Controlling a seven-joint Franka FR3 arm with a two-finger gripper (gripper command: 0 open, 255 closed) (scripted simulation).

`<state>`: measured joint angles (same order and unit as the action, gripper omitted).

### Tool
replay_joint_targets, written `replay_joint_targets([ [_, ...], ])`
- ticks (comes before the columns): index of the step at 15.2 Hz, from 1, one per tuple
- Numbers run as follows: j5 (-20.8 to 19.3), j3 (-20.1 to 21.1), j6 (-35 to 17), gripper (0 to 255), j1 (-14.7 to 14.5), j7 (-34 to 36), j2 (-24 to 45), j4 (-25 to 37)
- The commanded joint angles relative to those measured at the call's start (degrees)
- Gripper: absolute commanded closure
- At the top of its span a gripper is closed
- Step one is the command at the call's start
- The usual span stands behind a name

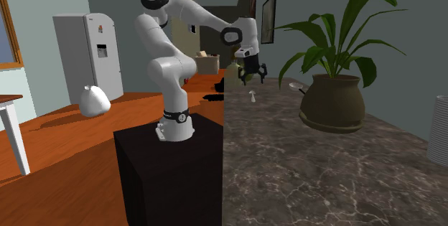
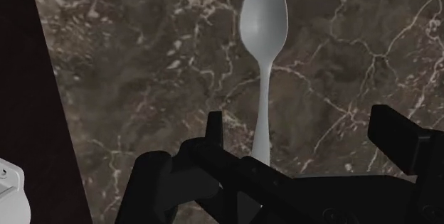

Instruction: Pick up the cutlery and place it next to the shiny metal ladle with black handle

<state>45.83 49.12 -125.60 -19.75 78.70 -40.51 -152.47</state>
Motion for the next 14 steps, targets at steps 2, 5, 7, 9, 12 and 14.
replay_joint_targets([
  [2,1.8,-0.9,-2.6,0,-0.2,-2.2,-0.3,-4.1],
  [5,3.1,1.3,-5.8,0,0.4,-2.6,2.2,-4.6],
  [7,3.8,2.8,-8.1,0,0.9,-2.9,4.0,-4.9],
  [9,4.8,4.9,-11.1,0,1.7,-3.3,6.6,-5.1],
  [12,4.7,4.9,-11.1,0,1.7,-3.3,6.6,-5.1],
  [14,4.7,4.9,-11.1,0,1.7,-3.3,6.6,-5.1],
])
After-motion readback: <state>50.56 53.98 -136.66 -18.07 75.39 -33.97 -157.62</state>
